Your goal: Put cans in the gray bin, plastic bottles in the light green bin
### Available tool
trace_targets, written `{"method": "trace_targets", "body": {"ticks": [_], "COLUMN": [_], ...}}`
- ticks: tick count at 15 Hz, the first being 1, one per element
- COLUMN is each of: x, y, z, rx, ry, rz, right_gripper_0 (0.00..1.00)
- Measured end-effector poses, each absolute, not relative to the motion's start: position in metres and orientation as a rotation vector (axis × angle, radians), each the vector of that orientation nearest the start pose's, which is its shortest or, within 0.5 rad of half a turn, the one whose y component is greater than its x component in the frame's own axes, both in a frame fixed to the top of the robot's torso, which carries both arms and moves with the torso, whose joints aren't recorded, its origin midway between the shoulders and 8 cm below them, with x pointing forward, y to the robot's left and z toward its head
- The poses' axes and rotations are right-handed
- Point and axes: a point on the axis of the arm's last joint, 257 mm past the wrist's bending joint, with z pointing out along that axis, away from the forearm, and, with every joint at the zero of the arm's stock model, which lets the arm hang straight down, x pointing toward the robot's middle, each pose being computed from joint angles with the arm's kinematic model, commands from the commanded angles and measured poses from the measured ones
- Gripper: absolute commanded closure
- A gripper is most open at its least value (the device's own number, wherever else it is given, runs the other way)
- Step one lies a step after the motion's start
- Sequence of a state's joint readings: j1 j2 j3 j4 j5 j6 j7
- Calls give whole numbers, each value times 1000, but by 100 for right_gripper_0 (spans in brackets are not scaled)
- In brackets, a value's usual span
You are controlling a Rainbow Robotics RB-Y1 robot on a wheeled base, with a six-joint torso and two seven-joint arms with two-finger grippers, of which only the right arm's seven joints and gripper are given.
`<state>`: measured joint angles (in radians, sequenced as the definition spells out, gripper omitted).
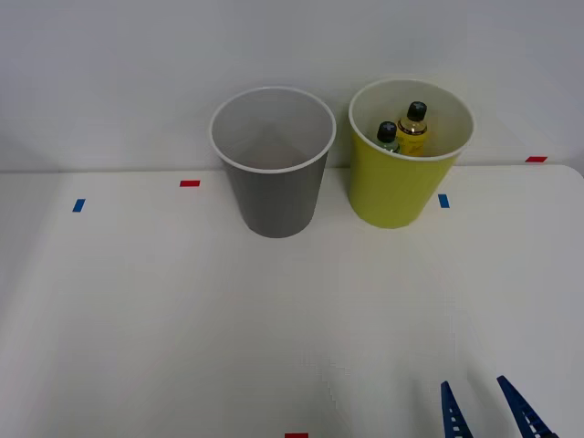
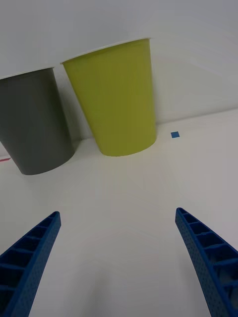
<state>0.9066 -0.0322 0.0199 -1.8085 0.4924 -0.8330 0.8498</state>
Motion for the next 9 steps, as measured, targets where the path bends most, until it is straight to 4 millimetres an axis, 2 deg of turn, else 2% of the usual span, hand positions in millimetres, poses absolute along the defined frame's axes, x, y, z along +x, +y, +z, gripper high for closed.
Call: {"method": "trace_targets", "body": {"ticks": [9], "x": [248], "y": [-233], "z": [-268], "rx": [41], "ry": [1472], "rz": [273], "right_gripper_0": [20]}}
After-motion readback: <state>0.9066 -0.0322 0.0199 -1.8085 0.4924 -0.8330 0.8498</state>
